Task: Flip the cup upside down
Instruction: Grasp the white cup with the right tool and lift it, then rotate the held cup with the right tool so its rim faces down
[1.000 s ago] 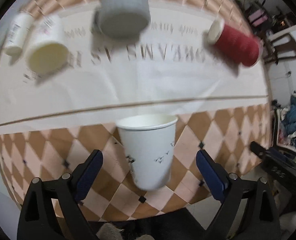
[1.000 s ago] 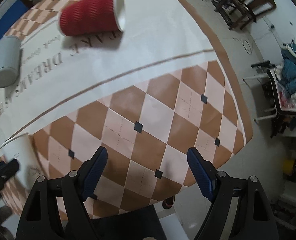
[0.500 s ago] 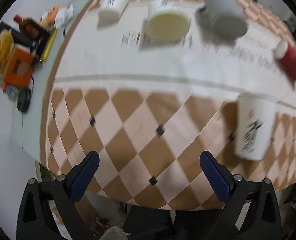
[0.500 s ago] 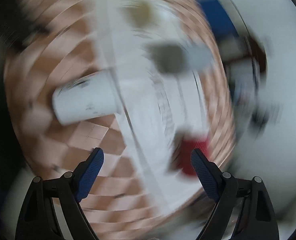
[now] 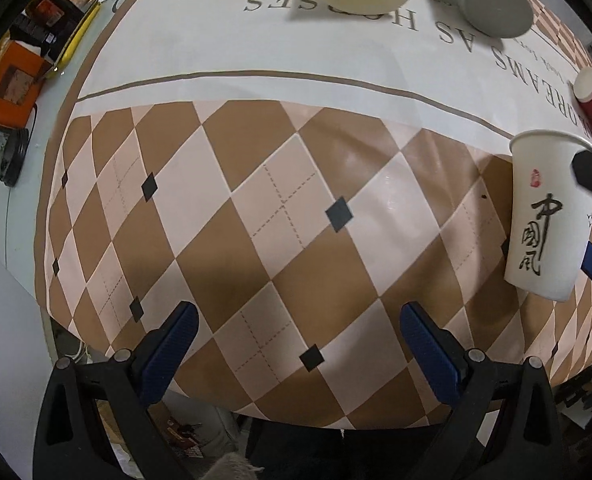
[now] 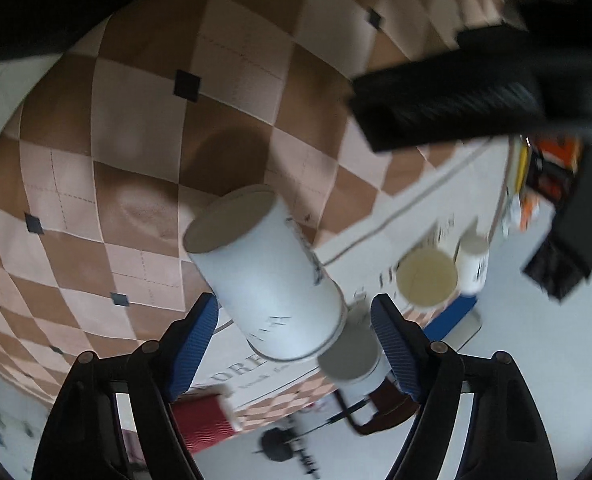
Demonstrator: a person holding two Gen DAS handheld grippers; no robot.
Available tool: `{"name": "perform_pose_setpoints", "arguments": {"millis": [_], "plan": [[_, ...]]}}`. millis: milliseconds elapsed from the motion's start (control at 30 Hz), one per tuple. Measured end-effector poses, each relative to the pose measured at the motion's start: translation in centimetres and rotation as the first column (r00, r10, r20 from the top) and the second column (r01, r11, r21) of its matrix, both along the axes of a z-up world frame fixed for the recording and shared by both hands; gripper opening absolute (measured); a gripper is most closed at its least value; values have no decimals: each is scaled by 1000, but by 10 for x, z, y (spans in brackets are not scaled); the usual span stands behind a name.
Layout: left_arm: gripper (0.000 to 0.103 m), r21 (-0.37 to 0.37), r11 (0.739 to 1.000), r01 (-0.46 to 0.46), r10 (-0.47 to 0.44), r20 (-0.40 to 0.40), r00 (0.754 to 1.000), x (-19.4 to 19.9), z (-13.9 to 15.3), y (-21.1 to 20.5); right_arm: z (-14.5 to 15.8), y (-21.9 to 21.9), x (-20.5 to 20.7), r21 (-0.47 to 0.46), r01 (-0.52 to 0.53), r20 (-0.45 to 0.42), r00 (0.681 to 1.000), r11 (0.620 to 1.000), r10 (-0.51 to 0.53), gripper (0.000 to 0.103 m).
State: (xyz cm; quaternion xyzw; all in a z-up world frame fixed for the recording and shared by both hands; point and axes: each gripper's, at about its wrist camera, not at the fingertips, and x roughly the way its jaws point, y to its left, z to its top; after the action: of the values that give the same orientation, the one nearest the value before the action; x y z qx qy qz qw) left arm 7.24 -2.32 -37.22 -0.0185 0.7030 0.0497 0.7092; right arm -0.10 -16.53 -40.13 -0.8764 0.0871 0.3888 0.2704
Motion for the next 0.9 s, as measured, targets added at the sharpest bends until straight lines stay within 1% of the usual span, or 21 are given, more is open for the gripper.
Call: {"name": "perform_pose_setpoints", "arguments": {"millis": [167,300,433,500,567,633,667,733,800,867,900], "plan": [[103,-12,1000,-26,26,-1,1000,-1,-5,20,-18,5,-3,-73,-60,-1,998,996,60,67],[103,-12,999,-39,39,1,999,-2,-3,34,-22,7,-3,-84,-82,-3,997,993,82,66],[103,-9,999,-49,49,-1,999,-1,-5,41,-20,9,-6,-58,-44,-16,999,997,44,65],[103,-6,999,-53,53,3,999,-1,-3,45,-15,14,-6,-26,-3,-21,1000,1000,3,65],[103,-1,999,-54,54,9,998,3,2,55,-8,21,-3,5,78,-37,996,997,-78,65],[103,7,999,-54,54,16,998,4,10,54,-1,29,5,29,182,-65,981,983,-180,65],[103,12,998,-54,54,18,998,5,13,55,4,33,10,43,238,-76,969,970,-234,65],[103,18,998,-58,58,23,998,6,16,61,12,39,23,56,368,-114,926,928,-360,65],[103,23,998,-65,65,26,998,7,19,67,21,47,43,49,534,-175,837,844,-519,65],[103,29,997,-74,73,32,997,10,20,74,28,50,67,24,702,-243,695,712,-677,65],[103,30,996,-78,77,33,996,10,19,76,30,50,77,9,757,-266,632,653,-728,65]]}}
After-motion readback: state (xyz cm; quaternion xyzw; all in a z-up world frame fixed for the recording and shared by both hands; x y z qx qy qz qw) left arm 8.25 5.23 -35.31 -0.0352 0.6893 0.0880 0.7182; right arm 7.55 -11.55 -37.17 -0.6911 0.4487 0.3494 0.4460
